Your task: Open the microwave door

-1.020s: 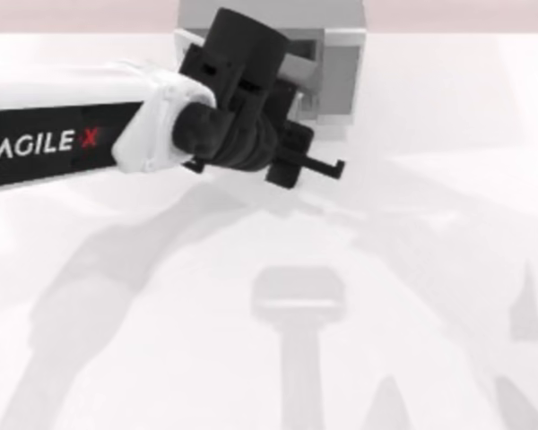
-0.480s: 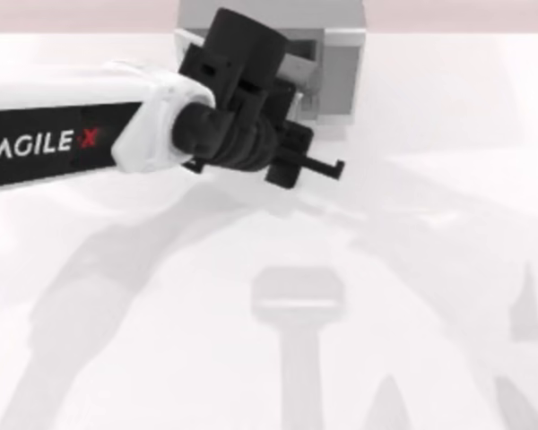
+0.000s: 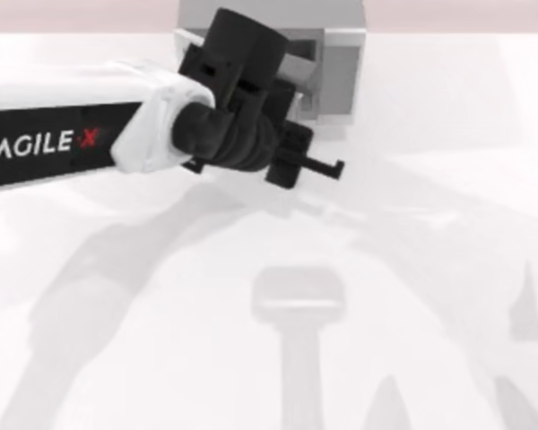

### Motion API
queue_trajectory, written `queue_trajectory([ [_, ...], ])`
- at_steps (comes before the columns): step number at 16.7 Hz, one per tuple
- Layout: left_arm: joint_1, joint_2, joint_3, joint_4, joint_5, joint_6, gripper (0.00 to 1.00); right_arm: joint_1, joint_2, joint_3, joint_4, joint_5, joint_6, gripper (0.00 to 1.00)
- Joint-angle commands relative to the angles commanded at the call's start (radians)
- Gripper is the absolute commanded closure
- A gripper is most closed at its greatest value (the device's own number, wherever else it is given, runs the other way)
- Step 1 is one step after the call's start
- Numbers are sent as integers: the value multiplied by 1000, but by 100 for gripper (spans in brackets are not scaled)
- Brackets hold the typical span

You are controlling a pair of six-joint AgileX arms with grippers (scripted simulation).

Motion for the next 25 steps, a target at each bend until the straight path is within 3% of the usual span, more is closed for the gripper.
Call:
queue_trajectory([
  [10,15,-23,-30,9,38,44,100,0,0,0,0,0,0,0],
  [25,16,-23,-31,9,39,45,100,0,0,0,0,0,0,0],
])
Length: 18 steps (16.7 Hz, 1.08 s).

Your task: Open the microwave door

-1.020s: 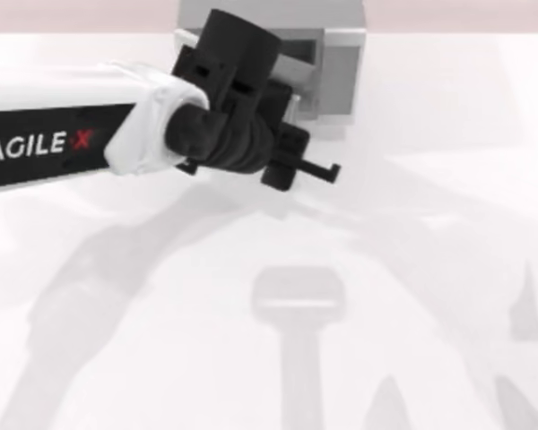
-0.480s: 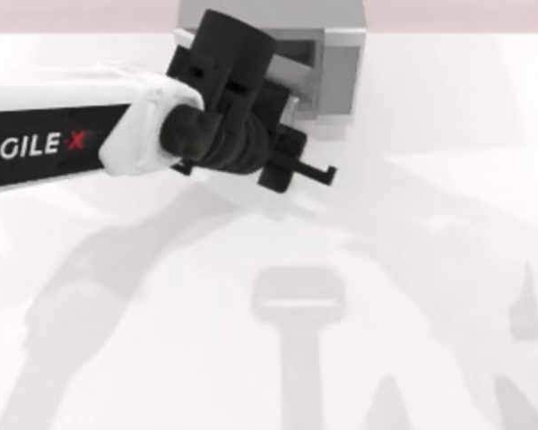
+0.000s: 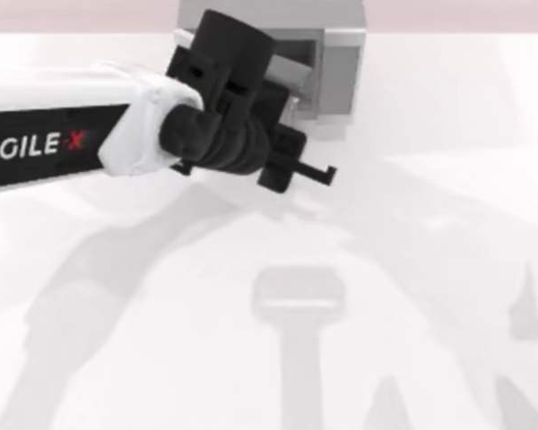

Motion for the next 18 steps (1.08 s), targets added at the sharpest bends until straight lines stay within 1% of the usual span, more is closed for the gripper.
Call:
queue_trajectory([
  [9,0,0,0,0,0,0,100,0,0,0,0,0,0,0],
  [11,-7,1,-1,-1,11,-3,100,0,0,0,0,0,0,0],
  [16,17,-22,-28,6,41,46,100,0,0,0,0,0,0,0],
  [18,18,-22,-30,6,42,48,100,0,0,0,0,0,0,0],
])
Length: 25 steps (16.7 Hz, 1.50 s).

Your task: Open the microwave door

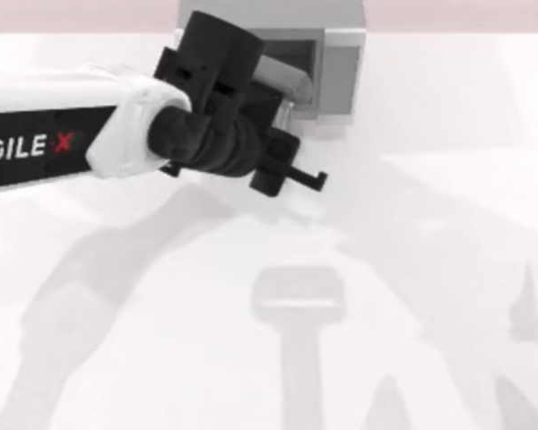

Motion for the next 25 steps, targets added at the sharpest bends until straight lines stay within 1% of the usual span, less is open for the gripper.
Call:
queue_trajectory([
  [22,0,0,0,0,0,0,100,0,0,0,0,0,0,0],
  [25,-2,-3,-6,-1,16,6,100,0,0,0,0,0,0,0],
])
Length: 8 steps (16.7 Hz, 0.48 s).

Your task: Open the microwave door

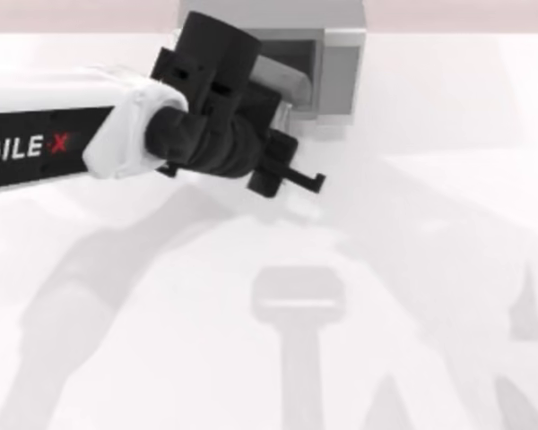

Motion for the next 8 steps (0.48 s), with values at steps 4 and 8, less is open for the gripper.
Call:
queue_trajectory([
  [4,20,-17,-18,4,26,42,100,0,0,0,0,0,0,0],
  [8,22,-18,-21,3,28,46,100,0,0,0,0,0,0,0],
])
